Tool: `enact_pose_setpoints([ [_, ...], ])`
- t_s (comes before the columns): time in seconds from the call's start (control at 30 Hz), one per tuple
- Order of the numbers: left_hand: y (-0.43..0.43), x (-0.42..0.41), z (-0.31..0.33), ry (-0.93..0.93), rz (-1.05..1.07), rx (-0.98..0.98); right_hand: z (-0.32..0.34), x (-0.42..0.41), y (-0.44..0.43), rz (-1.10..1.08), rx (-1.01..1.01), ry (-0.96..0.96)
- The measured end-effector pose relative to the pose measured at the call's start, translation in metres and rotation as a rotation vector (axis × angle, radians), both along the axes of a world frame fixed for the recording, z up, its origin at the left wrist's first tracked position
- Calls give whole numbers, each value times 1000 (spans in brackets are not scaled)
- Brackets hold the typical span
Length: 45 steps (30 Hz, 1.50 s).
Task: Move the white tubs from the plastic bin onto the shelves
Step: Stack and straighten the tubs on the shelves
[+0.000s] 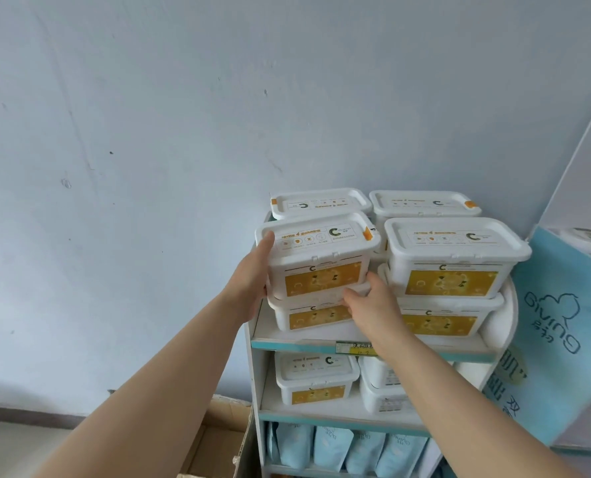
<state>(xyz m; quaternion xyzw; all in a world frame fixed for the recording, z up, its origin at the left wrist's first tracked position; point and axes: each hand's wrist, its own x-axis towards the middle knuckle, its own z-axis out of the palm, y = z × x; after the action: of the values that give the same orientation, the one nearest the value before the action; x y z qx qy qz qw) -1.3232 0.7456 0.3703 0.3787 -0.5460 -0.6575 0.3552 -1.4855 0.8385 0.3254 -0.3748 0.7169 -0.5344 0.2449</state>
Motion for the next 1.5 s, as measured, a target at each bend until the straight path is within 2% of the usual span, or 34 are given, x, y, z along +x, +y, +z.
enact_pose_setpoints([
  [0.2, -2, -8, -1, 29, 4, -44, 3, 6, 12, -7, -13, -53],
  [0.47, 7, 4, -20, -22, -105, -136, 6, 10, 14, -15, 40, 127],
  [0.77, 12, 7, -15, 3, -58, -102, 5, 21, 25, -16, 35, 129],
  [0.87, 16, 15, -13, -69, -29, -167, 15, 18, 32, 15, 85, 218],
  [1.0, 24, 26, 7, -269, 109, -419, 37, 22, 45, -35, 123, 406],
  [1.07, 24, 29, 18, -371, 164, -514, 53, 26, 51, -107, 94, 532],
  [1.23, 0, 20, 40, -523, 244, -698, 100, 20, 47, -173, -5, 695],
  [1.37, -28, -2, 56, -645, 242, -766, 124, -5, 13, -83, 50, 795],
  [1.5, -61, -20, 58, -813, 200, -733, 135, -41, -32, 1, 162, 853],
])
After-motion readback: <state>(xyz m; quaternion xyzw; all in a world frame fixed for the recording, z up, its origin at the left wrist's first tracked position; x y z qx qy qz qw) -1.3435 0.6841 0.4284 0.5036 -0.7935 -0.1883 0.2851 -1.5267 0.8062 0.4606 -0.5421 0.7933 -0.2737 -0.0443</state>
